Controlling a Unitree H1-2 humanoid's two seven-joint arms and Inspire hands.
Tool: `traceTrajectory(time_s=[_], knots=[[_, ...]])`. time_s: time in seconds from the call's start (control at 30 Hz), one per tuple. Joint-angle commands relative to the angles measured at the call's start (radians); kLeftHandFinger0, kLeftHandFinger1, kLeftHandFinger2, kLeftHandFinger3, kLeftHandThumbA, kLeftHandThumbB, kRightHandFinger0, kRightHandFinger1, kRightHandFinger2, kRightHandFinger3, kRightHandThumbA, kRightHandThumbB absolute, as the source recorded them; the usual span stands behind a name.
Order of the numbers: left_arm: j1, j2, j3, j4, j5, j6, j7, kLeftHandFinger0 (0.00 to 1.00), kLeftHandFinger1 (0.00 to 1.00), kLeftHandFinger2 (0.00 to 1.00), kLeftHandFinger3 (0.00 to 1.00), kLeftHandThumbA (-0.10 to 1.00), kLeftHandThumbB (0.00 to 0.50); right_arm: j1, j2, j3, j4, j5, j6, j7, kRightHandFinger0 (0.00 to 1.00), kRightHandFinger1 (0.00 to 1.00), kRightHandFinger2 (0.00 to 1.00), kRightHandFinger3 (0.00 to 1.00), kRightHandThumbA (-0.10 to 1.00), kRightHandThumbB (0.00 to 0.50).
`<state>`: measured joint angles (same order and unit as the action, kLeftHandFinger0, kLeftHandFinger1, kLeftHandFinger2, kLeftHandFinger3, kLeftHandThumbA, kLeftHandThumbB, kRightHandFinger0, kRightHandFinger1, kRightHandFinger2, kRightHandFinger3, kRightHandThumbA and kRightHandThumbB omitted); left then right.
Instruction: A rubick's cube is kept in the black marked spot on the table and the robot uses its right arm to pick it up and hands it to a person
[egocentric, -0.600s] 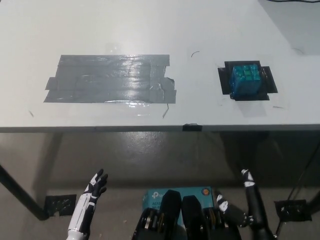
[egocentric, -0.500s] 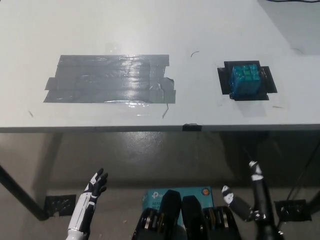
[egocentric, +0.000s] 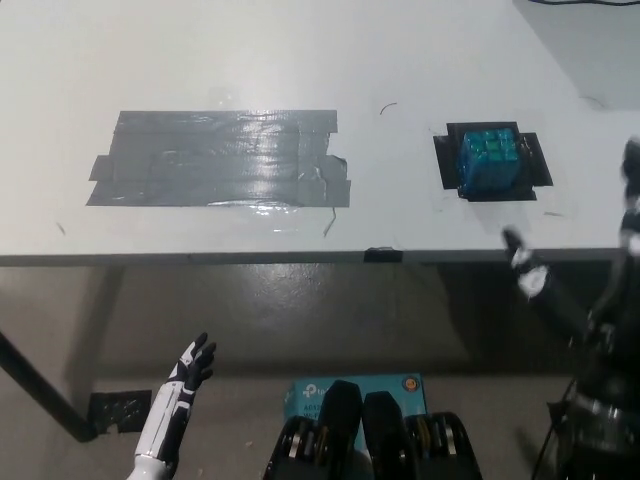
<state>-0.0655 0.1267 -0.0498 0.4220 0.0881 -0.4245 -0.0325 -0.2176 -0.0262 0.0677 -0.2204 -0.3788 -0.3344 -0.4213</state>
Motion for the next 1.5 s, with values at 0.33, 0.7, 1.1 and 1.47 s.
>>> traceTrajectory(time_s=[0.33,0.7,1.1,1.47], knots=[[-0.031,0.015,-0.004,-0.004,0.009,-0.046,0.018,1.00,1.00,1.00,1.00,1.00,0.105,-0.318,-0.010,-0.122,0.267,0.087,0.332,0.106,1.00,1.00,1.00,1.00,1.00,0.348],[-0.038,0.011,0.001,0.005,0.007,-0.046,0.022,1.00,1.00,1.00,1.00,1.00,0.114,-0.556,-0.046,-0.123,0.653,0.097,0.429,0.135,1.00,1.00,1.00,1.00,1.00,0.482],[-0.041,0.008,0.003,-0.003,0.007,-0.046,0.019,1.00,1.00,1.00,1.00,1.00,0.076,-0.673,-0.044,-0.111,0.951,0.098,0.366,0.076,1.00,1.00,1.00,1.00,1.00,0.471],[-0.045,0.011,0.005,-0.004,0.008,-0.046,0.019,1.00,1.00,1.00,1.00,1.00,0.088,-0.664,-0.057,-0.106,1.074,0.101,0.338,0.030,1.00,1.00,1.00,1.00,1.00,0.447]])
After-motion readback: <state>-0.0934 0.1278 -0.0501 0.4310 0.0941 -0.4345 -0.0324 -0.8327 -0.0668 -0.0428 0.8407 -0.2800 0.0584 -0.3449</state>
